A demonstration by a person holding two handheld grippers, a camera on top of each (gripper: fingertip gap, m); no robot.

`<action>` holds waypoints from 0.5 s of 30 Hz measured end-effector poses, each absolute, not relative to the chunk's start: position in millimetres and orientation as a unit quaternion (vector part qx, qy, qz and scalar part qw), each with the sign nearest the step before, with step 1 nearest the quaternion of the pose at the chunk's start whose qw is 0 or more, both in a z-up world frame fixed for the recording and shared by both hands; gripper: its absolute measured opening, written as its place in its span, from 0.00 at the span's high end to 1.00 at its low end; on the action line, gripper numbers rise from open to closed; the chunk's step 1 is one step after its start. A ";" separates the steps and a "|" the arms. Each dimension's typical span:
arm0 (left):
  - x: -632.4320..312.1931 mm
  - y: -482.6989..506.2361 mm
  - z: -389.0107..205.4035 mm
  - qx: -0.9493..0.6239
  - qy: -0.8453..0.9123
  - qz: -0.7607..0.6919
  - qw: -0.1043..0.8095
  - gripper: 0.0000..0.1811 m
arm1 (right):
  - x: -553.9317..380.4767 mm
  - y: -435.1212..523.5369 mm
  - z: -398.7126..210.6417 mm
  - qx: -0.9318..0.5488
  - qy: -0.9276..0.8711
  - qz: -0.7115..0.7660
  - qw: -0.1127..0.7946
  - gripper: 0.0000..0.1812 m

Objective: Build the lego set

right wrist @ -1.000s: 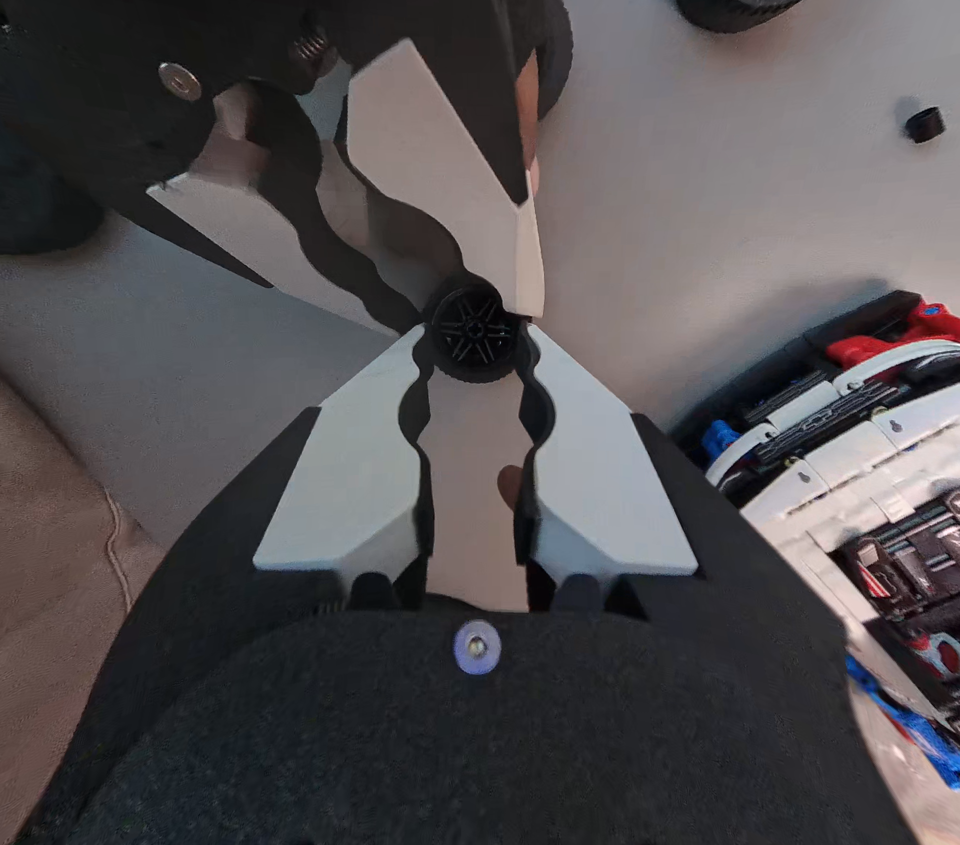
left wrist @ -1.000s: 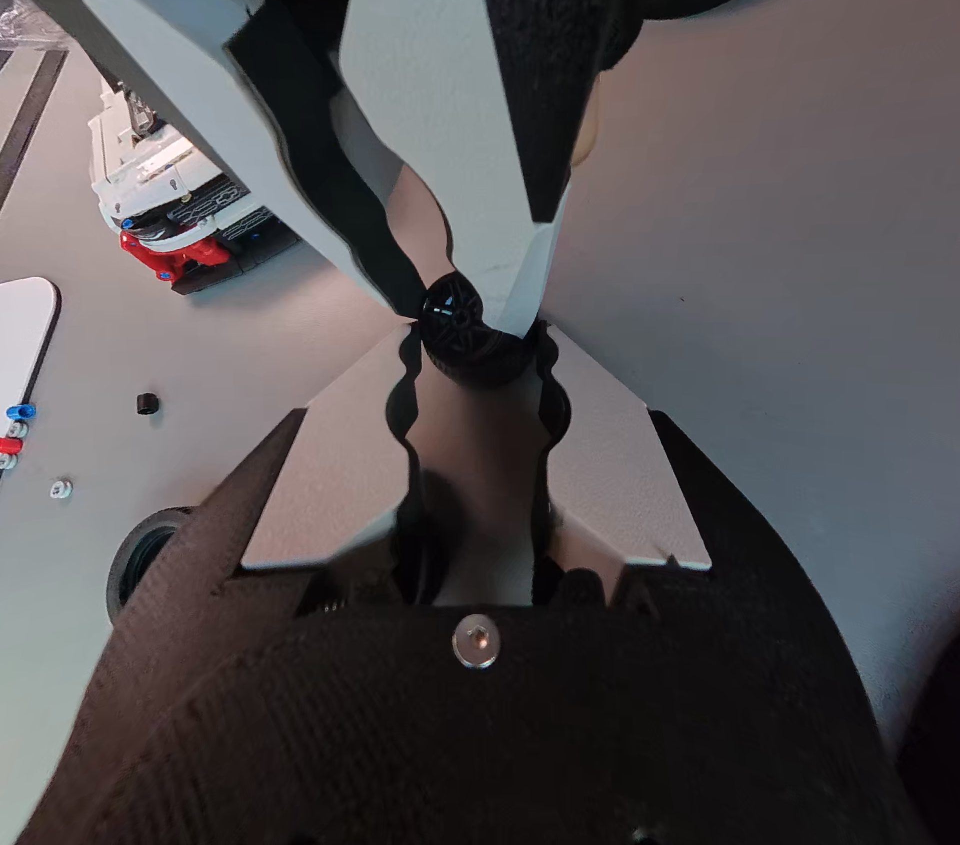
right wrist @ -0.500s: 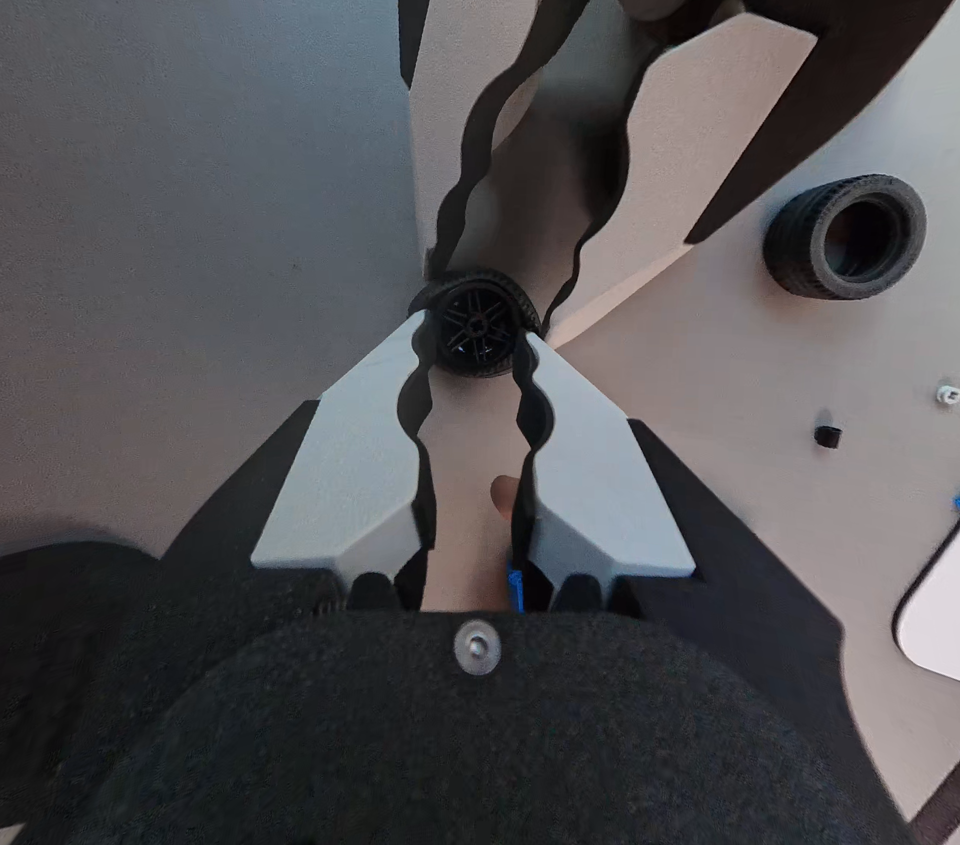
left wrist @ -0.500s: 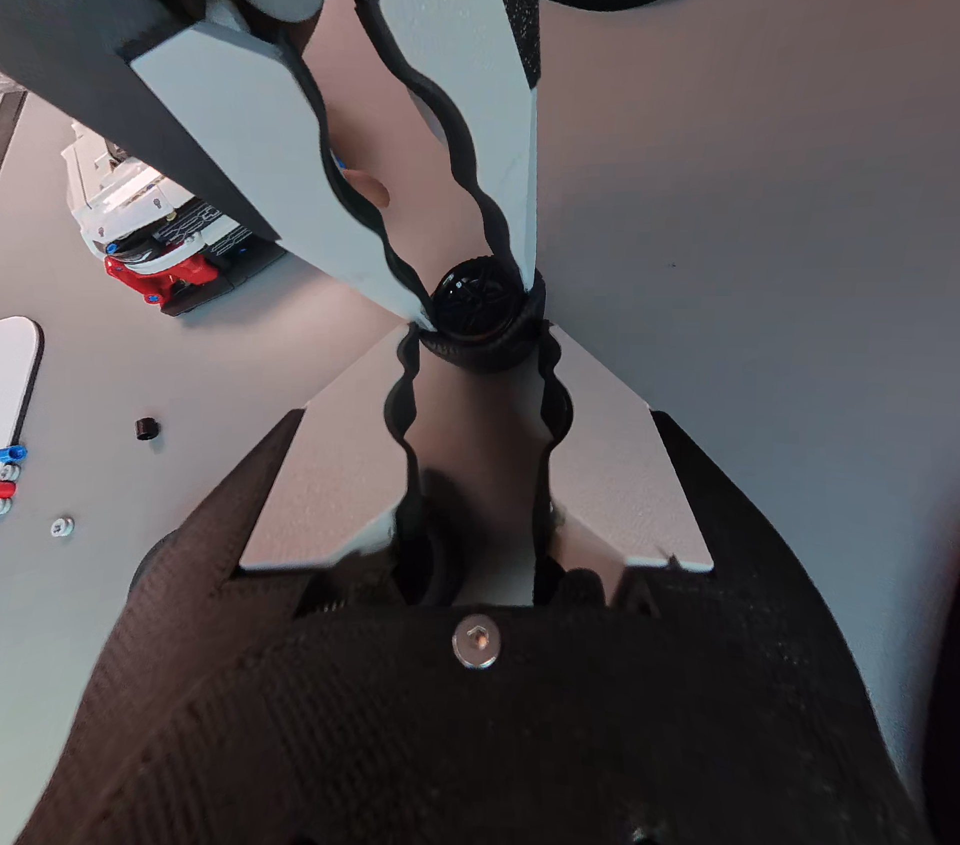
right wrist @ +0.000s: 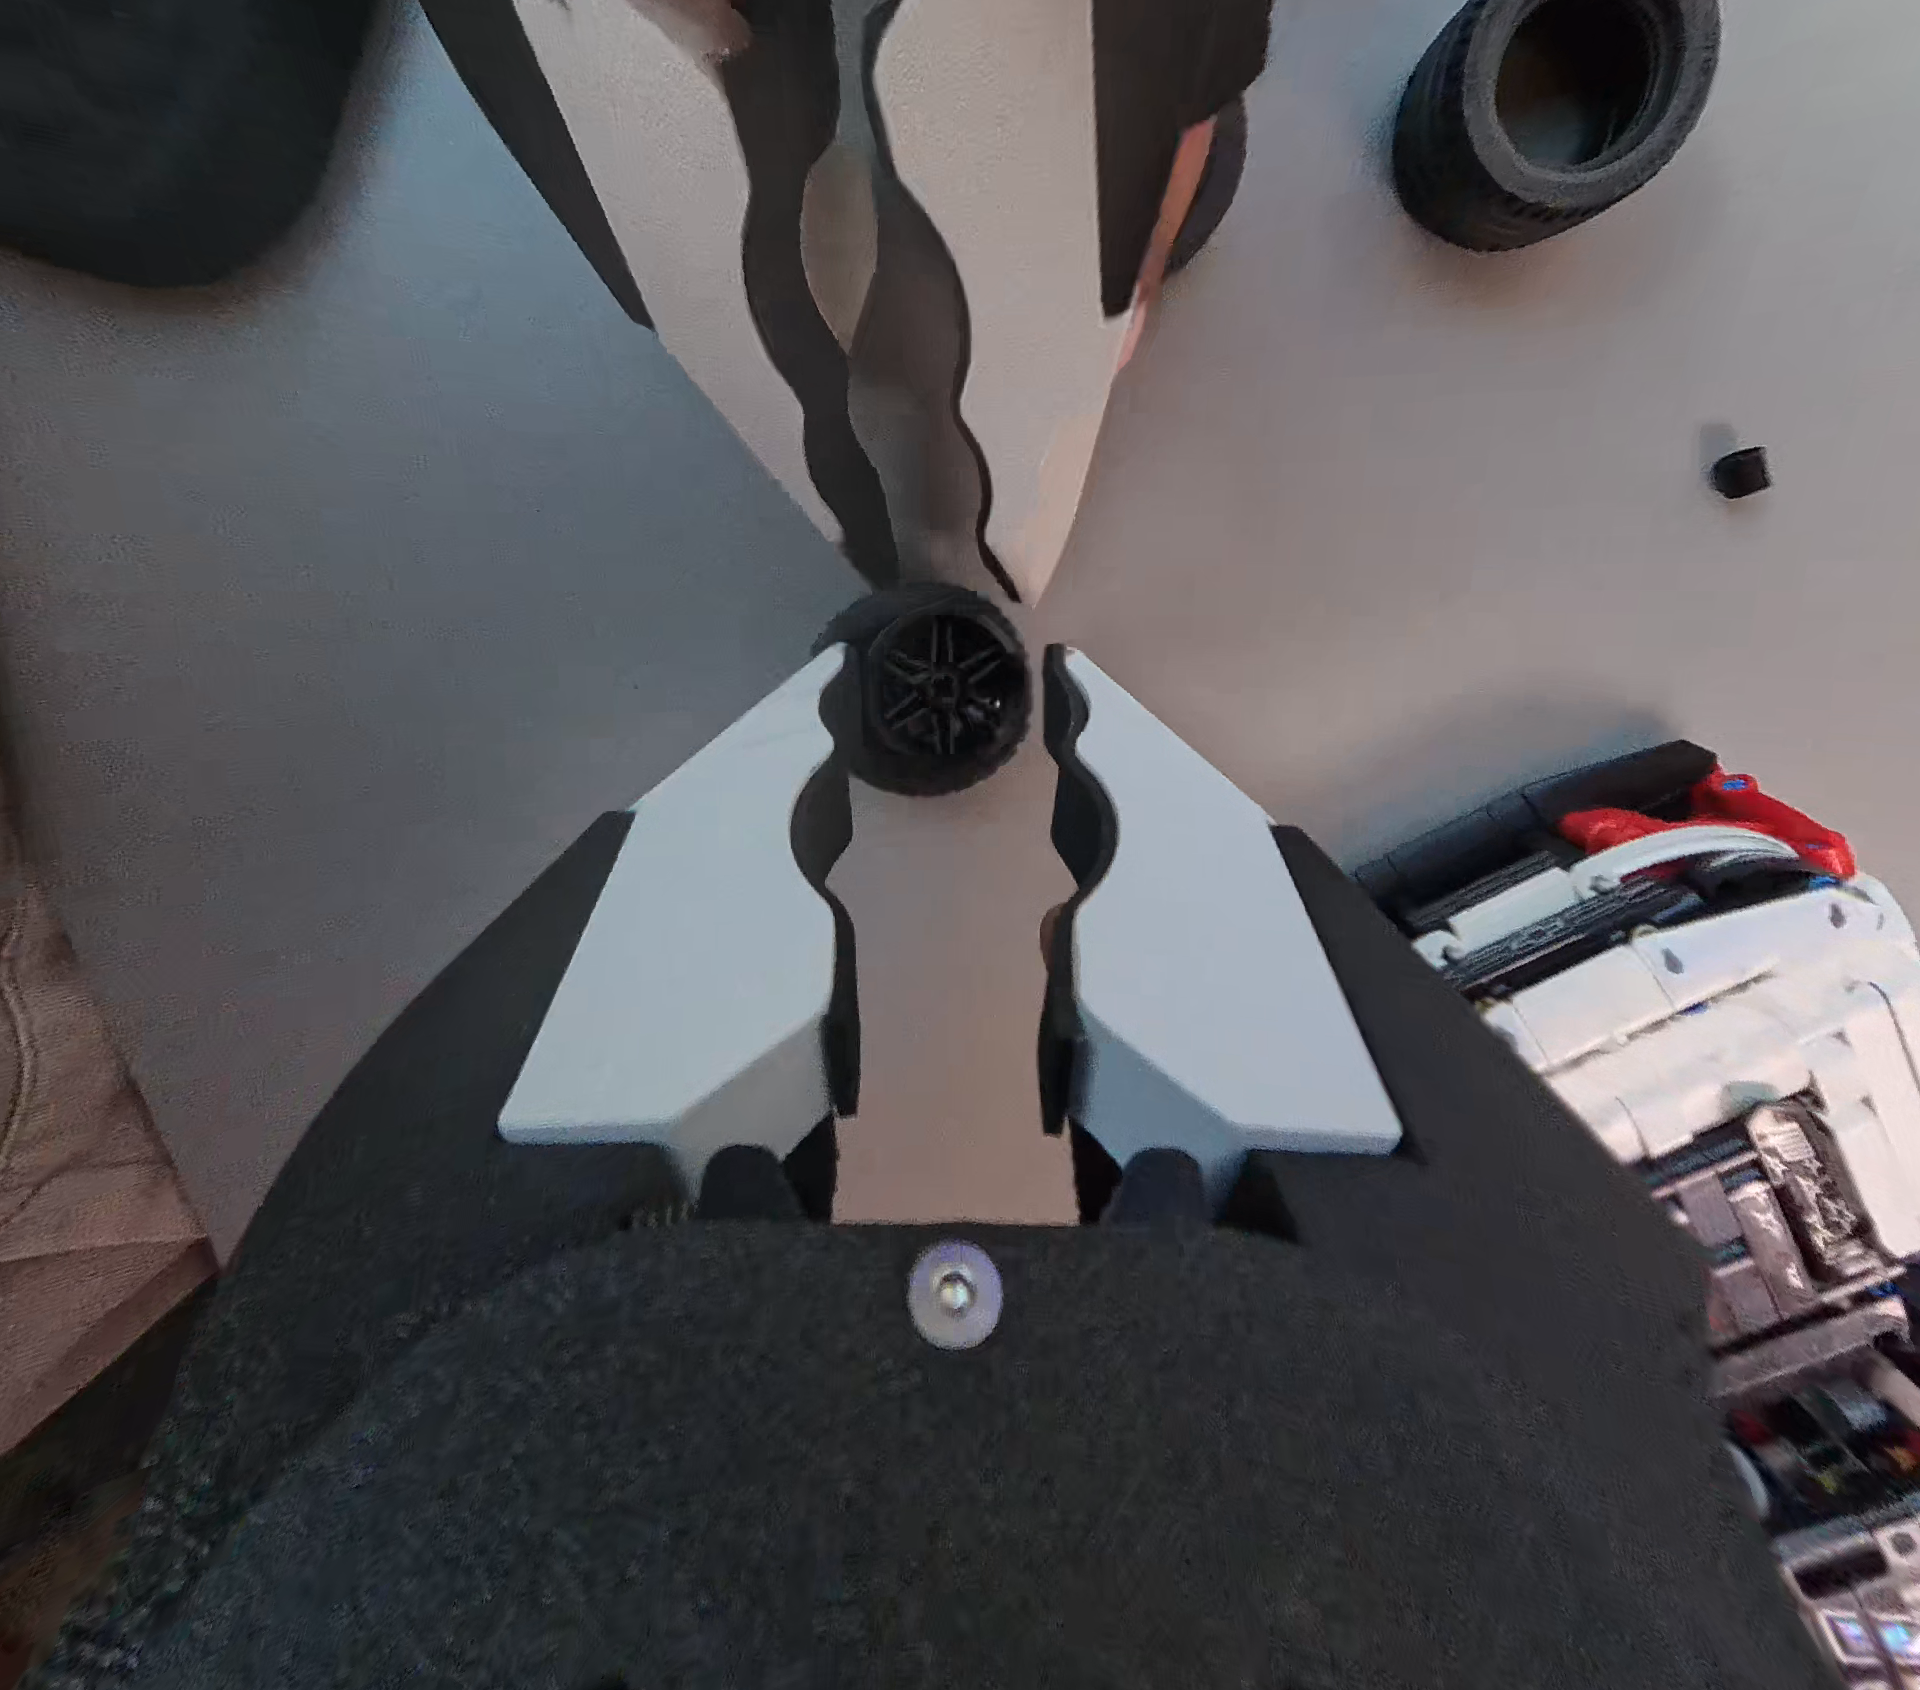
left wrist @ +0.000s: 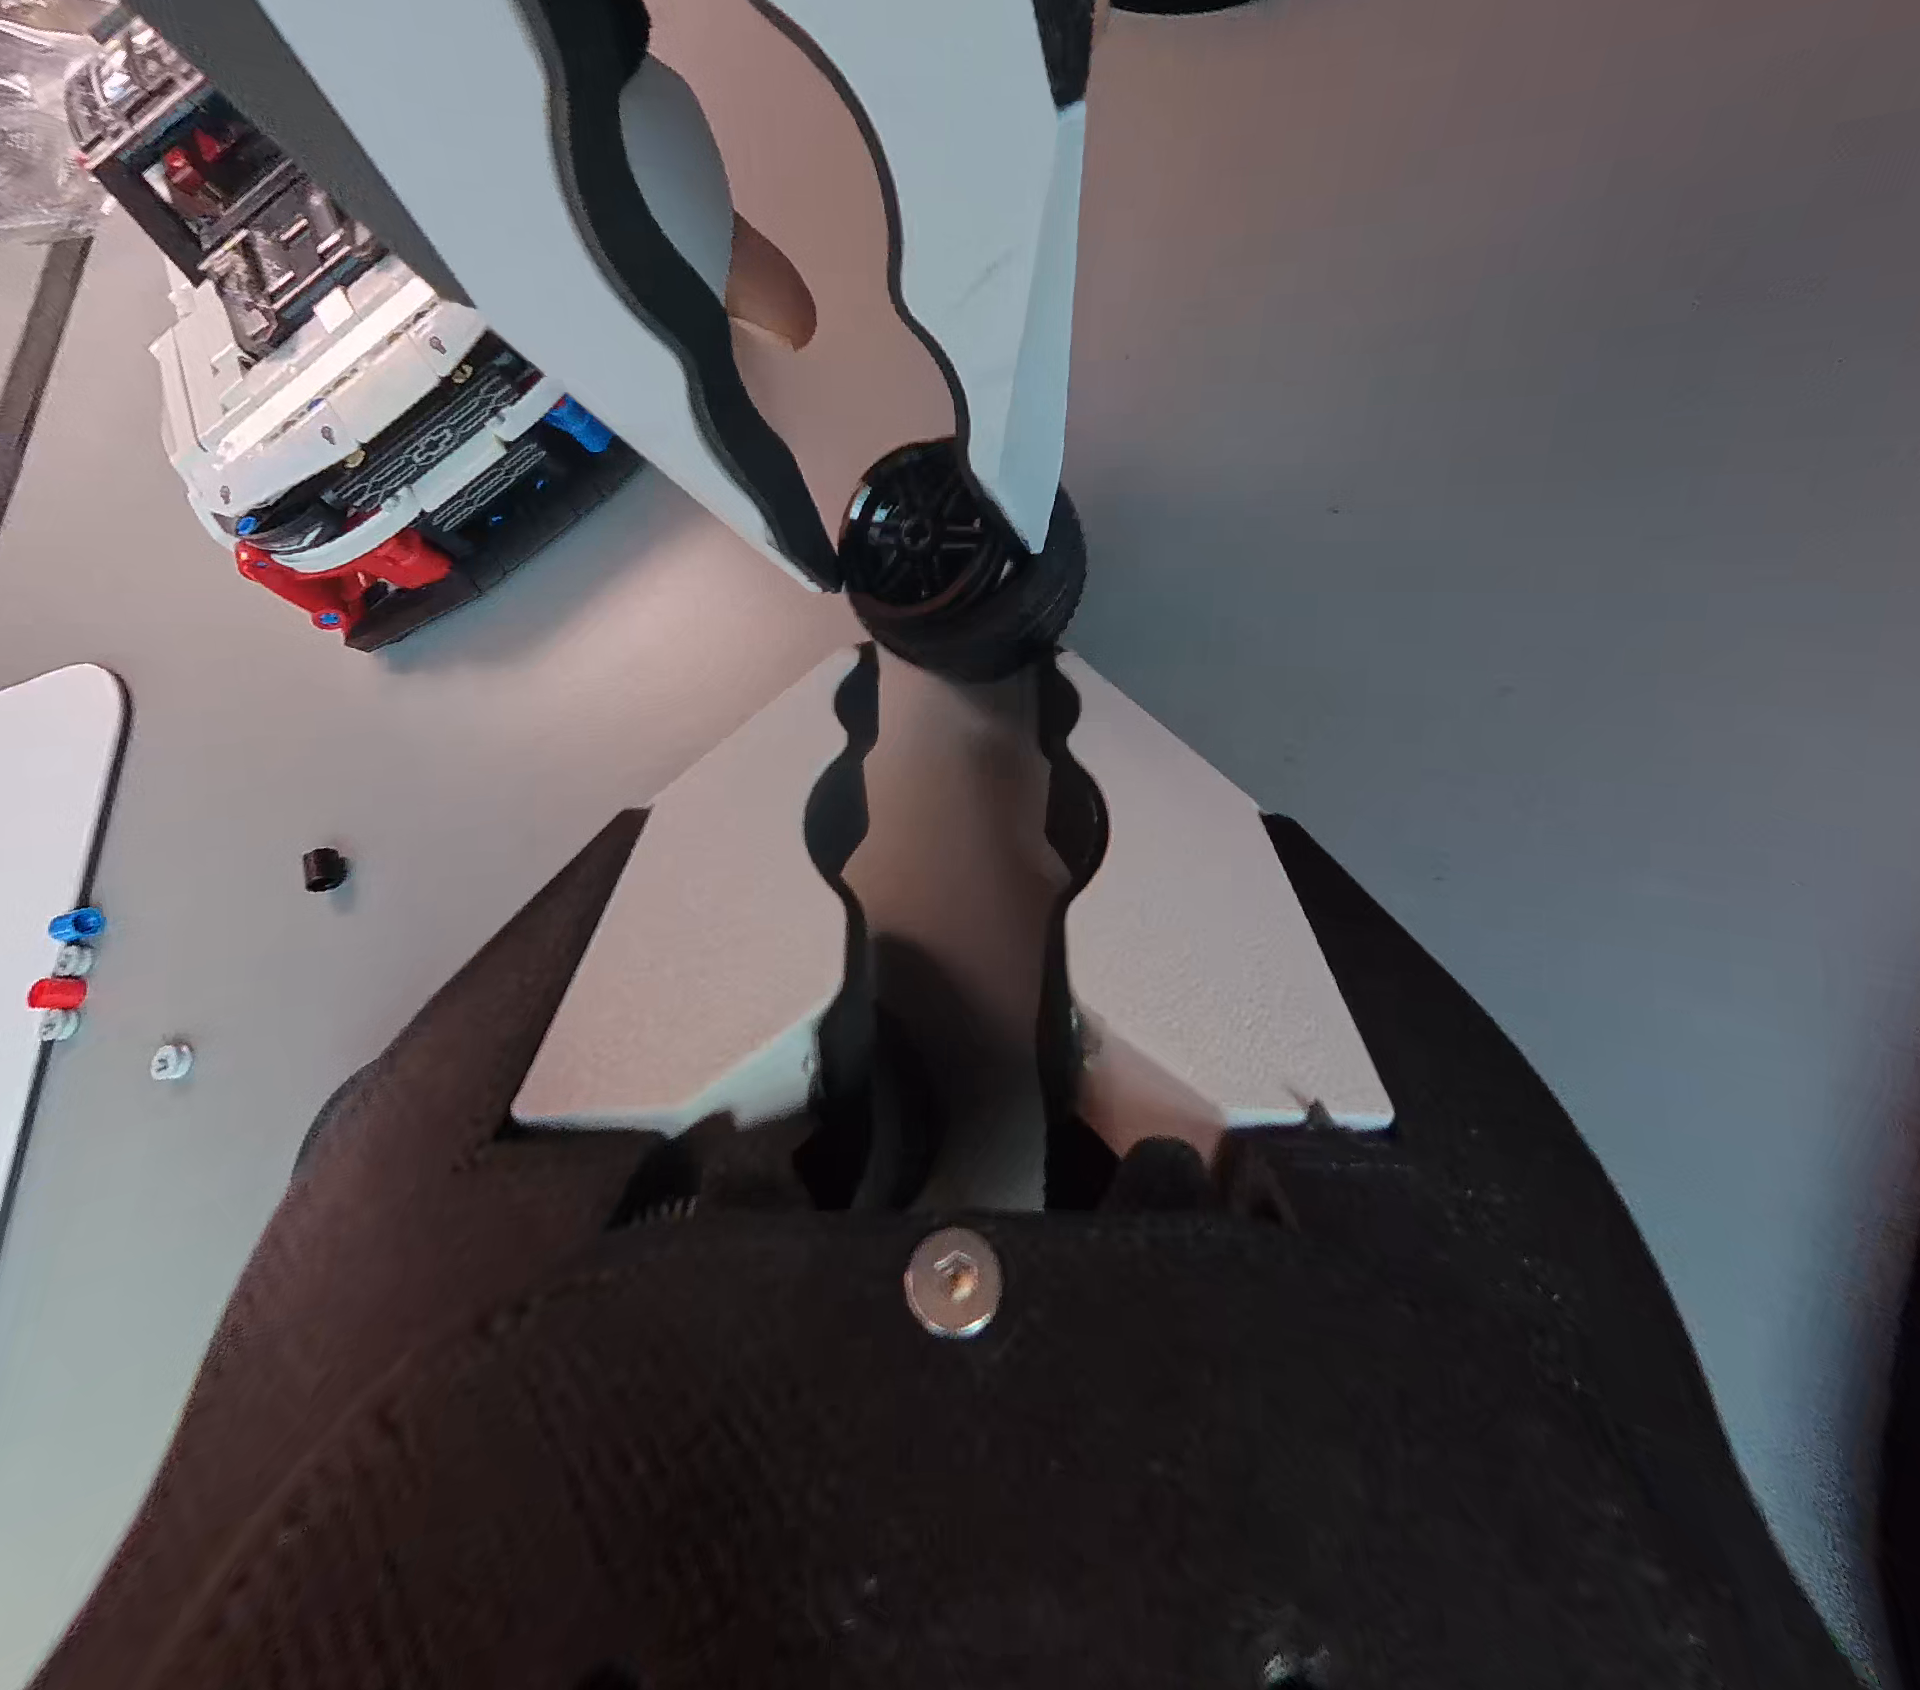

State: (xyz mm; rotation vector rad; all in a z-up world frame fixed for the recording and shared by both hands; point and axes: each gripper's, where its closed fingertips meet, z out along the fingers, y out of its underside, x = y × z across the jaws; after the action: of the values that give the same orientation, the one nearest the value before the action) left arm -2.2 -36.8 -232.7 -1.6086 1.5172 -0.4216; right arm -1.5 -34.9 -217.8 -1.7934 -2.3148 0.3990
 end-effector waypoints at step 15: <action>5.1 -70.5 -228.6 -0.696 0.555 -0.292 0.351 0.72 | 13.9 -61.9 -213.4 -0.545 -0.814 0.159 0.123 0.80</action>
State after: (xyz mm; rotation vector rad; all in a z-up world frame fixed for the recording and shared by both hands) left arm 5.1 -70.5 -228.6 -1.8027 1.4361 -0.7550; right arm 13.9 -61.9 -213.4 -1.5897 -2.3745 0.4625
